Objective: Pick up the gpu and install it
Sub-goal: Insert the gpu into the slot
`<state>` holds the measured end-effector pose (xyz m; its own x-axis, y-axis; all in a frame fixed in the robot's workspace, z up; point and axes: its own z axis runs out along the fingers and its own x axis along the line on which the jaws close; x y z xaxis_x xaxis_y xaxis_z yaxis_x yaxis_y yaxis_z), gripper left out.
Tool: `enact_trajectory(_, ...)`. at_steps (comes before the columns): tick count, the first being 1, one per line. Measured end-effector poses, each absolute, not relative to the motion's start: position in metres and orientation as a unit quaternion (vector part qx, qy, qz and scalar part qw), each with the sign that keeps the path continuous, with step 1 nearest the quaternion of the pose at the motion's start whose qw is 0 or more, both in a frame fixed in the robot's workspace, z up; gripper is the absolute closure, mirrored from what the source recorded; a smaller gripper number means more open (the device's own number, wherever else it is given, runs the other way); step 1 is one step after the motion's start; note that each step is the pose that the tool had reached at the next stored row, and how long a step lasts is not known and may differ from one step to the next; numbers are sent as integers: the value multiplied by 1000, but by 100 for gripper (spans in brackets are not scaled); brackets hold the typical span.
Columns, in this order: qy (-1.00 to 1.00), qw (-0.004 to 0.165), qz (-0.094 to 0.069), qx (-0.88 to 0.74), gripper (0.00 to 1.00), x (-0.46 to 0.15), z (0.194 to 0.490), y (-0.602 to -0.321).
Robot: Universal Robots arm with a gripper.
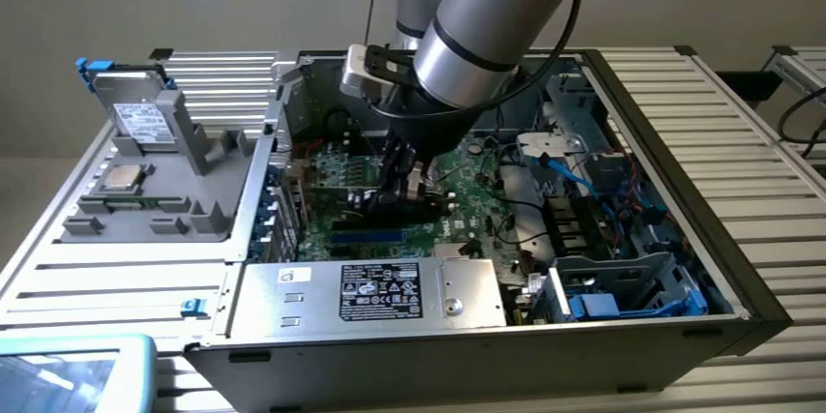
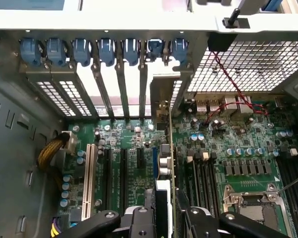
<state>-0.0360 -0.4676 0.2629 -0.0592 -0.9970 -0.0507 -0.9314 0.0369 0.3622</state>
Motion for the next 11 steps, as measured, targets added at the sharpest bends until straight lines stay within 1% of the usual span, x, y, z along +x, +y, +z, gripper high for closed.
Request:
enact_trajectory(5,-710,109,-151,679,73,-36,263,-475)
enact_trajectory(11,-710,109,-151,679,73,-36,263,-475)
